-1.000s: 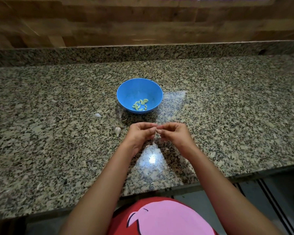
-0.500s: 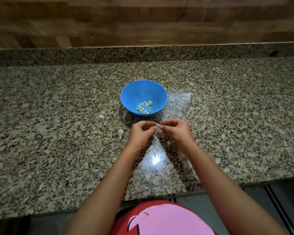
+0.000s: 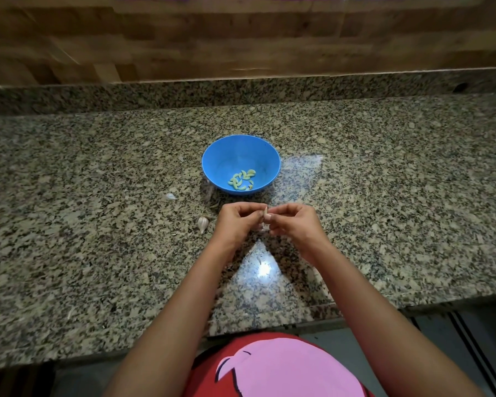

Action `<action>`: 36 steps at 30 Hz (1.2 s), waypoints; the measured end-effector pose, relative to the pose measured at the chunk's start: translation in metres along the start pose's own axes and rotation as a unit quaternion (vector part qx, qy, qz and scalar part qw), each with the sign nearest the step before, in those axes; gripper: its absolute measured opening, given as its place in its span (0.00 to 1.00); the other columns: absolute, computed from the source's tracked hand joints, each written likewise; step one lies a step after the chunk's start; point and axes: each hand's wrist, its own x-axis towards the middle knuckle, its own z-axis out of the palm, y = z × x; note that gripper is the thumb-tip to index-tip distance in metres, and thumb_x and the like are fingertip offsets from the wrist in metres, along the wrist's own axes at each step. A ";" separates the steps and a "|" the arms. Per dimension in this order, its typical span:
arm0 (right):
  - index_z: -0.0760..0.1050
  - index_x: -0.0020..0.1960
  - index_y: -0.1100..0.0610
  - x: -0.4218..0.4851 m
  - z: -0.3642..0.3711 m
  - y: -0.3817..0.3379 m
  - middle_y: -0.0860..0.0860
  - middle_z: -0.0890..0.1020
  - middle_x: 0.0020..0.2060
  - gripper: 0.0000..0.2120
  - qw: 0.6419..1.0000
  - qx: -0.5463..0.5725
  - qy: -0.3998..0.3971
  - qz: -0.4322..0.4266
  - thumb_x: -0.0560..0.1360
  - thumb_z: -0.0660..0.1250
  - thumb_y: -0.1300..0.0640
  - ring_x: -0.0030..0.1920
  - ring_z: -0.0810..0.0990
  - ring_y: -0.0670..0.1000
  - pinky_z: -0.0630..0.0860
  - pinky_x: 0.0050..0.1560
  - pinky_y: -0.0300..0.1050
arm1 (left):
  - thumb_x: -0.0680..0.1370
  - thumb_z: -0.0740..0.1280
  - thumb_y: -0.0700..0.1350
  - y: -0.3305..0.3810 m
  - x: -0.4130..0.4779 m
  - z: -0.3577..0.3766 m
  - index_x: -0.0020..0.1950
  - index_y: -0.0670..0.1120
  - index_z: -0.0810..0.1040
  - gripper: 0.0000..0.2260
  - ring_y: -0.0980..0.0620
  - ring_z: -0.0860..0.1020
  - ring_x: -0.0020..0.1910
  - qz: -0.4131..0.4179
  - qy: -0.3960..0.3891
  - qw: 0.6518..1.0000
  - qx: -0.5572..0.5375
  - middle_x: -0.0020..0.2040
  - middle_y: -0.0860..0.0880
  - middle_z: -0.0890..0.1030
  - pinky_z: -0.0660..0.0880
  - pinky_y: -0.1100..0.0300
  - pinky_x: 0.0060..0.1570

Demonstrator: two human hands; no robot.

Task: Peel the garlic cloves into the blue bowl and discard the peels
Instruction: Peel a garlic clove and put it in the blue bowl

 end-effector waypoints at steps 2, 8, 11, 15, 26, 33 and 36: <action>0.77 0.42 0.63 0.000 -0.001 -0.001 0.55 0.82 0.35 0.03 1.000 0.029 -0.006 0.010 0.71 0.70 0.68 0.32 0.79 0.50 0.77 0.33 0.38 | 0.75 0.68 0.35 -0.001 0.001 0.000 0.46 0.43 0.81 0.05 0.52 0.80 0.41 -0.001 0.010 1.000 0.016 0.42 0.46 0.83 0.77 0.60 0.46; 0.78 0.50 0.59 0.019 -0.003 0.006 0.52 0.81 0.43 0.04 0.973 -0.219 0.071 -0.020 0.76 0.66 0.62 0.40 0.79 0.48 0.74 0.35 0.37 | 0.78 0.64 0.39 -0.008 -0.006 -0.011 0.57 0.42 0.81 0.10 0.52 0.79 0.48 0.059 0.088 0.947 0.305 0.51 0.47 0.82 0.75 0.61 0.49; 0.79 0.53 0.62 0.031 -0.001 0.005 0.52 0.81 0.47 0.08 0.942 -0.327 0.072 -0.034 0.77 0.66 0.61 0.44 0.78 0.47 0.73 0.45 0.37 | 0.78 0.64 0.38 -0.017 -0.013 -0.019 0.57 0.41 0.80 0.10 0.49 0.78 0.52 0.080 0.100 0.923 0.363 0.54 0.44 0.80 0.74 0.60 0.54; 0.74 0.62 0.60 0.020 0.009 0.010 0.54 0.75 0.58 0.17 0.906 -0.410 0.079 -0.070 0.77 0.65 0.53 0.59 0.73 0.51 0.70 0.60 0.43 | 0.78 0.64 0.38 -0.023 -0.024 -0.027 0.58 0.41 0.80 0.10 0.53 0.75 0.51 0.092 0.118 0.919 0.364 0.54 0.44 0.79 0.68 0.68 0.52; 0.40 0.77 0.57 -0.008 0.040 0.061 0.58 0.43 0.76 0.40 0.762 -0.632 -0.036 -0.140 0.76 0.42 0.32 0.76 0.40 0.55 0.37 0.73 0.51 | 0.78 0.64 0.38 -0.032 -0.037 -0.031 0.57 0.43 0.80 0.10 0.57 0.75 0.49 0.071 0.175 0.945 0.266 0.53 0.49 0.80 0.68 0.74 0.44; 0.72 0.67 0.59 -0.004 0.039 0.055 0.61 0.73 0.65 0.20 0.798 -0.539 -0.088 -0.255 0.78 0.56 0.53 0.68 0.67 0.63 0.69 0.65 0.59 | 0.77 0.66 0.39 -0.034 -0.035 -0.032 0.54 0.43 0.82 0.08 0.52 0.79 0.50 0.055 0.186 0.951 0.240 0.51 0.46 0.82 0.73 0.64 0.51; 0.78 0.58 0.65 -0.030 0.030 0.058 0.60 0.80 0.54 0.17 0.804 -0.516 -0.091 -0.282 0.73 0.60 0.61 0.56 0.74 0.61 0.76 0.52 0.56 | 0.77 0.66 0.39 -0.034 -0.039 -0.030 0.55 0.42 0.81 0.09 0.56 0.77 0.48 0.050 0.190 0.953 0.233 0.51 0.49 0.82 0.70 0.73 0.46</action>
